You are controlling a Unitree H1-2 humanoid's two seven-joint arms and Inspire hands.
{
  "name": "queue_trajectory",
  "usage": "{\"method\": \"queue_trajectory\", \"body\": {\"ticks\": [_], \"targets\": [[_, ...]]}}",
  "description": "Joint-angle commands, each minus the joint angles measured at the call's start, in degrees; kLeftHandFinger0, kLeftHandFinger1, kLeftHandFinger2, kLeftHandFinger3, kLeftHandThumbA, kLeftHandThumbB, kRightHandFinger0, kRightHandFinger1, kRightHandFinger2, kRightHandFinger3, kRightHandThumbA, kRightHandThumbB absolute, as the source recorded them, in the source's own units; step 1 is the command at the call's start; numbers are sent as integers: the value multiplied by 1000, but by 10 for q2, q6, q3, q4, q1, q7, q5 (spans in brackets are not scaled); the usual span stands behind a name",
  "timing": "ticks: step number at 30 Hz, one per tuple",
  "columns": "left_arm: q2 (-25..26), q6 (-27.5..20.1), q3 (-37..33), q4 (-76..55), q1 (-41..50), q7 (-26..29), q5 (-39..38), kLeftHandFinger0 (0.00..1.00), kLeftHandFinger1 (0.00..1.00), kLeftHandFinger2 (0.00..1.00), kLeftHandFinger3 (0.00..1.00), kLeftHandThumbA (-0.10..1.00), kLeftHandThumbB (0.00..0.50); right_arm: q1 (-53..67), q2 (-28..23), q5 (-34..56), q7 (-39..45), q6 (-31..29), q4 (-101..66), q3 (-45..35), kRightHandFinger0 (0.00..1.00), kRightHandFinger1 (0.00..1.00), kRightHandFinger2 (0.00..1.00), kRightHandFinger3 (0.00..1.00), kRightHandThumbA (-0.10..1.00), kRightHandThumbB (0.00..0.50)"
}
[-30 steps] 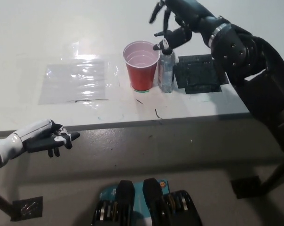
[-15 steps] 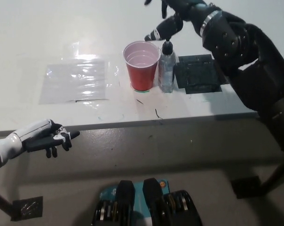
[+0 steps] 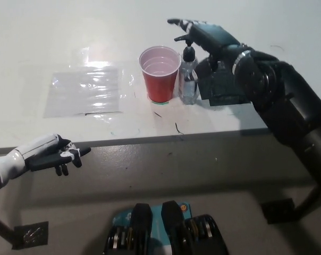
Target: The robot uses its right hand to press the hand soap kept in the middle of the table to get liquid hand soap out
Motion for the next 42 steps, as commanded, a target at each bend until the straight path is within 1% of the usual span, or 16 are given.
{"method": "queue_trajectory", "body": {"ticks": [1,4,7,11,13,14,18,20,24,26,29,30,32,36,41,42], "targets": [[24,11,2,-12,-20,-10,8,433,385,497,622,828,142,-25,-1,-24,-32,-35,7,1,1000,1000,1000,1000,1000,391],[24,11,1,-9,-23,-11,7,433,380,486,610,831,151,-21,3,-26,-40,-41,11,0,1000,1000,1000,1000,1000,403],[26,11,-2,-11,-25,-12,13,438,385,491,615,842,168,-19,6,-28,-50,-52,17,0,1000,1000,1000,1000,1000,397],[26,11,-2,-11,-28,-17,13,439,389,492,614,848,168,-28,7,-61,-61,-62,17,21,1000,1000,1000,1000,1000,366],[26,11,-2,-12,-27,-18,17,430,385,489,617,850,173,-31,6,-69,-63,-70,15,29,1000,1000,1000,1000,1000,365],[26,11,-1,-12,-27,-20,16,435,390,493,616,851,172,-35,6,-70,-68,-79,16,30,1000,1000,1000,1000,1000,349],[24,11,1,-11,-26,-23,18,435,385,497,627,844,164,-51,7,-97,-89,-85,21,42,1000,1000,1000,1000,1000,403],[23,11,3,-10,-26,-23,14,426,378,492,620,831,153,-58,7,-108,-85,-83,17,49,1000,1000,1000,1000,1000,413],[23,11,0,-8,-30,-24,14,421,380,492,616,836,164,-61,1,-143,-101,-89,31,74,1000,1000,1000,1000,1000,416],[23,11,1,-10,-30,-22,17,427,385,494,616,838,170,-58,-8,-173,-92,-77,23,96,1000,1000,1000,1000,1000,429],[22,11,3,-12,-33,-24,15,424,382,495,621,811,152,-60,-18,-200,-88,-70,29,121,1000,1000,1000,1000,1000,460],[22,11,2,-12,-33,-24,17,419,380,492,618,814,166,-59,-23,-208,-82,-66,25,127,1000,1000,1000,1000,1000,453],[24,11,2,-15,-35,-25,22,392,371,484,627,817,153,-59,-38,-223,-62,-55,1,136,1000,1000,1000,1000,1000,447],[29,11,0,-12,-41,-27,23,382,365,488,640,837,154,-57,-46,-219,-62,-62,-8,129,1000,1000,1000,1000,1000,452],[28,10,-1,-13,-41,-24,27,350,338,460,615,835,161,-48,-48,-217,-54,-64,-20,121,1000,1000,1000,1000,1000,451],[29,11,-1,-14,-41,-26,29,332,325,450,624,847,174,-42,-46,-203,-50,-62,-23,110,1000,1000,1000,1000,1000,441]]}}
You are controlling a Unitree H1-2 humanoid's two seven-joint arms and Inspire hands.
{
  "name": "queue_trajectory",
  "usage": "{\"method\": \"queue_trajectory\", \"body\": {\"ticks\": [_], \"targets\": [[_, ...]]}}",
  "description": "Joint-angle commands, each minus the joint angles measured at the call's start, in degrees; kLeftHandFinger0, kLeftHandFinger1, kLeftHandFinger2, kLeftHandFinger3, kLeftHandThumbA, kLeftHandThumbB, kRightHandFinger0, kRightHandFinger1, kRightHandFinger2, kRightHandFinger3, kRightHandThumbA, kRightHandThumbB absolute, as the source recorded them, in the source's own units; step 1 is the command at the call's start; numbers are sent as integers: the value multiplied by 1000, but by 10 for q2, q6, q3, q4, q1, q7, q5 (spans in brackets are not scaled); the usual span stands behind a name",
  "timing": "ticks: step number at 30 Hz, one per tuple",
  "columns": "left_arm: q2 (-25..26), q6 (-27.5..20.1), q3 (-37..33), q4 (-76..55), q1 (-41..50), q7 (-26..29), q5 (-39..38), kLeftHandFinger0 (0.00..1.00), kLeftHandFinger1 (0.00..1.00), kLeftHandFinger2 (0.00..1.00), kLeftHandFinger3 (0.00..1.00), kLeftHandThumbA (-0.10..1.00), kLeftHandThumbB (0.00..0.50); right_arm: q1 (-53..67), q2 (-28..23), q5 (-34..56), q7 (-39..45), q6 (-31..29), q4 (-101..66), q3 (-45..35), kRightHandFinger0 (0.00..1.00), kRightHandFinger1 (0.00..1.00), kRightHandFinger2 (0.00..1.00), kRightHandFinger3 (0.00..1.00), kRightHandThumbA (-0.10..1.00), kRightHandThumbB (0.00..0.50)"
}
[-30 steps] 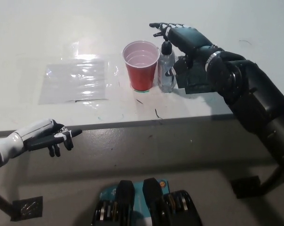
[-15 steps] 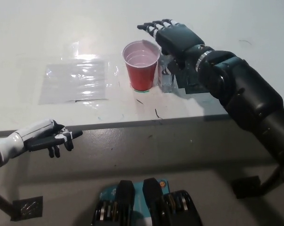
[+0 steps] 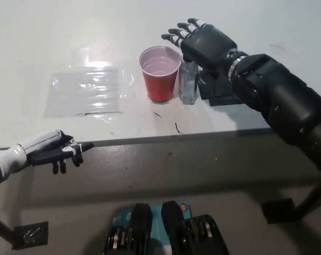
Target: The robot uses its right hand to press the hand soap kept in the middle of the table to get liquid hand soap out
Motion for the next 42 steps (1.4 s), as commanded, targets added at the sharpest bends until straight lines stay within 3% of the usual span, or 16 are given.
{"method": "queue_trajectory", "body": {"ticks": [1,5,8,10,15,19,26,27,32,34,39,42], "targets": [[28,11,4,-17,-20,-6,11,334,331,456,628,852,175,-11,-4,19,11,0,-23,-32,1000,1000,1000,1000,1000,440],[26,11,8,-13,-19,-5,9,373,350,465,614,838,179,7,17,79,35,13,-22,-86,1000,1000,1000,1000,1000,438],[27,11,5,-14,-20,-5,11,371,346,466,620,846,170,32,39,112,55,43,-41,-132,1000,1000,1000,1000,1000,410],[26,11,5,-16,-19,-3,13,358,344,463,626,843,169,39,45,114,46,32,-42,-145,1000,1000,1000,1000,1000,378],[25,11,6,-13,-18,-4,10,365,353,478,633,852,182,54,60,121,66,55,-55,-162,1000,1000,1000,1000,1000,392],[26,11,6,-12,-21,-6,7,378,366,494,639,867,183,52,66,116,45,34,-27,-155,1000,1000,1000,1000,1000,421],[26,8,7,-13,-23,-4,8,354,344,468,621,875,179,56,52,75,27,15,-17,-121,1000,1000,1000,1000,1000,414],[27,9,5,-14,-23,-3,11,363,352,480,633,882,186,55,49,69,27,18,-13,-115,1000,1000,1000,1000,1000,442],[29,10,6,-18,-21,-3,13,370,356,484,641,888,176,53,29,55,25,20,-14,-97,1000,1000,1000,1000,1000,424],[30,8,6,-17,-24,-2,15,361,349,473,639,902,194,47,23,50,24,20,-10,-91,1000,1000,1000,1000,1000,422],[30,9,5,-11,-31,-8,11,369,352,469,630,910,196,42,11,22,14,24,-3,-64,1000,1000,1000,1000,1000,469],[28,5,6,-13,-30,-5,11,354,345,467,632,904,195,42,6,5,13,28,-7,-49,1000,1000,1000,1000,1000,460]]}}
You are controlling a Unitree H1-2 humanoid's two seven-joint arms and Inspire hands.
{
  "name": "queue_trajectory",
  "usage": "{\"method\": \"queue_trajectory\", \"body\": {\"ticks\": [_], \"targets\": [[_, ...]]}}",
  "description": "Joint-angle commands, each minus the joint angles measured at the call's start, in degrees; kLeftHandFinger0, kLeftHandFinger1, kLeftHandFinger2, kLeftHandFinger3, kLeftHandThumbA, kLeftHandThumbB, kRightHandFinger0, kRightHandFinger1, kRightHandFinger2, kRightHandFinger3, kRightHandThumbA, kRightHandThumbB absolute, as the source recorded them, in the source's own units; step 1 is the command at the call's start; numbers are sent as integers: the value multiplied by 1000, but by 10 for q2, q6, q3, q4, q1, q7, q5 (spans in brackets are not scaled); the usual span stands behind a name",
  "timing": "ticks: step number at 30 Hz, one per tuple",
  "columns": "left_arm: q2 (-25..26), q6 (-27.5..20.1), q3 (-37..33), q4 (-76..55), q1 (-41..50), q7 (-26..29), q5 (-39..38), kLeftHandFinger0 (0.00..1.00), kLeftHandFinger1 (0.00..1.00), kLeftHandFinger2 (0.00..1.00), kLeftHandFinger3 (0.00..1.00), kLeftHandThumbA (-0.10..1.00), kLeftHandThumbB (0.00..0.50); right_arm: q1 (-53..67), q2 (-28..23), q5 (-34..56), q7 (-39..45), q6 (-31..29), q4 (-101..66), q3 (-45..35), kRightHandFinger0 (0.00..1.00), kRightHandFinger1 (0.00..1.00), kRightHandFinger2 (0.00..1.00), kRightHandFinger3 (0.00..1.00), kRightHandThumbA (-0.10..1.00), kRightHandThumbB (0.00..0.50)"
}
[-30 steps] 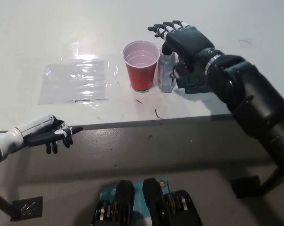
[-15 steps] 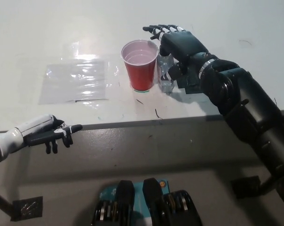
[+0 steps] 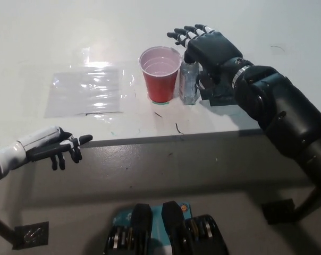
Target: The robot uses its right hand to press the hand soap kept in the middle of the table to get liquid hand soap out
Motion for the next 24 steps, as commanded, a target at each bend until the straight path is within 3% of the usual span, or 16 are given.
{"method": "queue_trajectory", "body": {"ticks": [1,10,13,19,23,24], "targets": [[28,7,6,-15,-19,-4,6,358,352,475,640,901,191,-4,-18,-55,0,5,6,34,1000,1000,1000,1000,1000,449],[30,11,6,-16,-28,-9,11,378,353,474,640,888,197,-4,-15,-53,-18,4,17,33,1000,1000,1000,1000,1000,456],[31,11,6,-18,-28,-10,12,379,356,479,649,897,219,0,-7,-43,-20,7,19,25,1000,1000,1000,1000,1000,462],[32,11,9,-22,-29,-11,10,351,337,463,648,895,211,9,1,-31,-15,9,15,17,1000,1000,1000,1000,1000,443],[32,8,9,-17,-31,-11,6,339,320,444,628,894,204,20,6,-20,-18,9,17,5,1000,1000,1000,1000,1000,460],[32,10,10,-18,-32,-15,8,354,338,465,636,905,222,27,9,-19,-20,16,15,1,1000,1000,1000,1000,1000,459]]}}
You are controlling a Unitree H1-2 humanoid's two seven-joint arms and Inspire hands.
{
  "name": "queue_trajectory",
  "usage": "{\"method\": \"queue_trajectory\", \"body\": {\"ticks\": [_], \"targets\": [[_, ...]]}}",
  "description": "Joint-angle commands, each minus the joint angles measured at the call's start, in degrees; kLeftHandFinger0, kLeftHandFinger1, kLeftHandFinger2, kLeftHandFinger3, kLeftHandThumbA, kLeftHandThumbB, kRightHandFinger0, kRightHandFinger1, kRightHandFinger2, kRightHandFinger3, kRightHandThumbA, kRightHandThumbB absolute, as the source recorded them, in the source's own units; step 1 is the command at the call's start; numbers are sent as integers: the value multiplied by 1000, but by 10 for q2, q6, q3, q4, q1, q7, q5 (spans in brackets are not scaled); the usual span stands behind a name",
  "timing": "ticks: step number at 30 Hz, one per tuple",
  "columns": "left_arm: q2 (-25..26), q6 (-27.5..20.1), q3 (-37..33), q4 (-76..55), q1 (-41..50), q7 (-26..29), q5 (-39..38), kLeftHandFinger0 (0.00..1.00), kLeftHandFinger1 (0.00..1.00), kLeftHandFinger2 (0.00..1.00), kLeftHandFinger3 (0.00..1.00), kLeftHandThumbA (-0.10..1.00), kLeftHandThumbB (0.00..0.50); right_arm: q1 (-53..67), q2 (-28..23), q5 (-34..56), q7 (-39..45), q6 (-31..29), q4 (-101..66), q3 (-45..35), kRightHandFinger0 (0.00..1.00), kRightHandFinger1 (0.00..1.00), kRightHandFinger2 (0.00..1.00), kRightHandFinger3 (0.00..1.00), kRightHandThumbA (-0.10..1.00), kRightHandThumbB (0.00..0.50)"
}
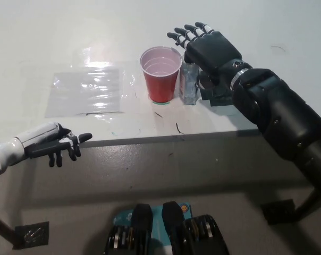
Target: The robot uses its right hand to press the hand soap kept in the middle of the table to get liquid hand soap out
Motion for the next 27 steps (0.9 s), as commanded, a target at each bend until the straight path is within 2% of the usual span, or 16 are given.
{"method": "queue_trajectory", "body": {"ticks": [1,4,7,8,10,13,14,27], "targets": [[26,11,11,-17,-25,-8,4,358,339,464,634,907,229,26,5,15,14,15,9,-8,1000,1000,1000,1000,1000,449],[26,11,11,-17,-23,-5,1,342,322,448,621,905,228,36,12,18,4,9,23,-12,1000,1000,1000,1000,1000,438],[27,10,11,-17,-23,-5,3,334,315,442,616,913,237,46,18,25,-2,5,37,-14,1000,1000,1000,1000,1000,451],[27,-3,11,-13,-23,-5,2,330,310,435,610,924,238,49,20,25,-6,2,42,-15,1000,1000,1000,1000,1000,446],[27,6,10,-13,-24,-6,3,351,330,457,622,916,232,56,21,22,-11,-2,46,-10,1000,1000,1000,1000,1000,436],[26,10,13,-14,-25,-5,2,354,328,454,626,897,229,63,26,19,-16,0,55,-7,1000,1000,1000,1000,1000,454],[25,6,13,-12,-25,-3,1,349,320,445,617,901,245,65,26,19,-18,-1,56,-5,1000,1000,1000,1000,1000,444],[24,-4,20,-7,-27,-5,-4,321,304,430,592,888,221,75,23,11,-24,1,70,11,1000,1000,1000,1000,1000,440]]}}
